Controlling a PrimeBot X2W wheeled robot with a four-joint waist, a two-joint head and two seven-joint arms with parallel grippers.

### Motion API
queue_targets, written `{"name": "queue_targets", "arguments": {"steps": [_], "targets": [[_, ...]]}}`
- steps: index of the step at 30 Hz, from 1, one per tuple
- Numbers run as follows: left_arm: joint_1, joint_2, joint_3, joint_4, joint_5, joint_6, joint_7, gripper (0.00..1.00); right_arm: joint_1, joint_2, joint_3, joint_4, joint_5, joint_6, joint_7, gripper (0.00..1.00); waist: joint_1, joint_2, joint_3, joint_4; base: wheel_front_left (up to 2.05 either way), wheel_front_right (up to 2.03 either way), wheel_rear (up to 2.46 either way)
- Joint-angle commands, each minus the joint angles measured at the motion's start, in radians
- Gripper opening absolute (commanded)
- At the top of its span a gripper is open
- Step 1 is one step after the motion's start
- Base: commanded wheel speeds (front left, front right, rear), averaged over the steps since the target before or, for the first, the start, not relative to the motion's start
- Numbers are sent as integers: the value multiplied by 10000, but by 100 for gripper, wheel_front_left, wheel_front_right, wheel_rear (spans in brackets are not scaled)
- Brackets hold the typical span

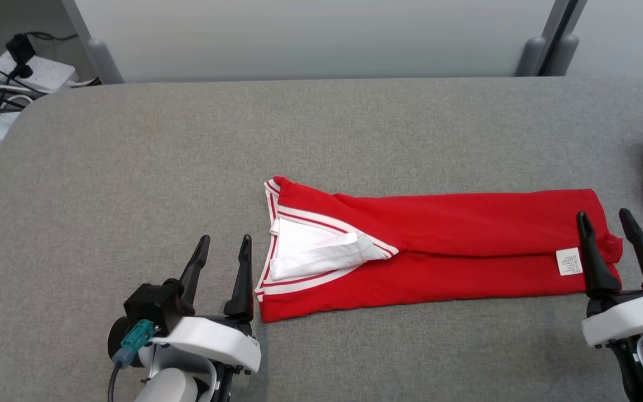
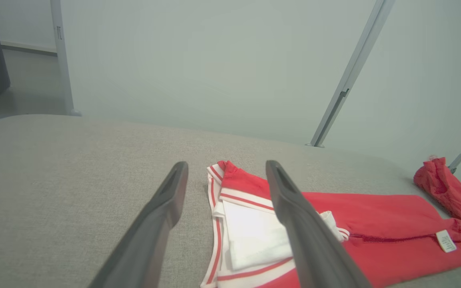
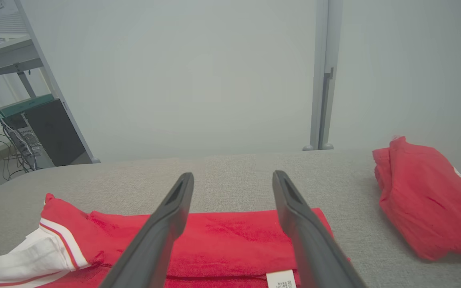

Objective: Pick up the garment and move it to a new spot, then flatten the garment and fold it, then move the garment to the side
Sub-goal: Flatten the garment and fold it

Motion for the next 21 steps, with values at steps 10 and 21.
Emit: {"name": "queue_targets", "arguments": {"steps": [10, 21], "targets": [[867, -248, 1396, -1141, 1049, -571, -132, 100, 865, 825, 17, -833, -540, 14, -134, 100, 0, 0, -861, -95, 0, 0, 0], [1768, -548, 1902, -1414, 2464, -1206, -133, 100, 1893, 1130, -241, -1059, -579, 14, -134, 100, 0, 0, -1043, -54, 0, 0, 0]]}}
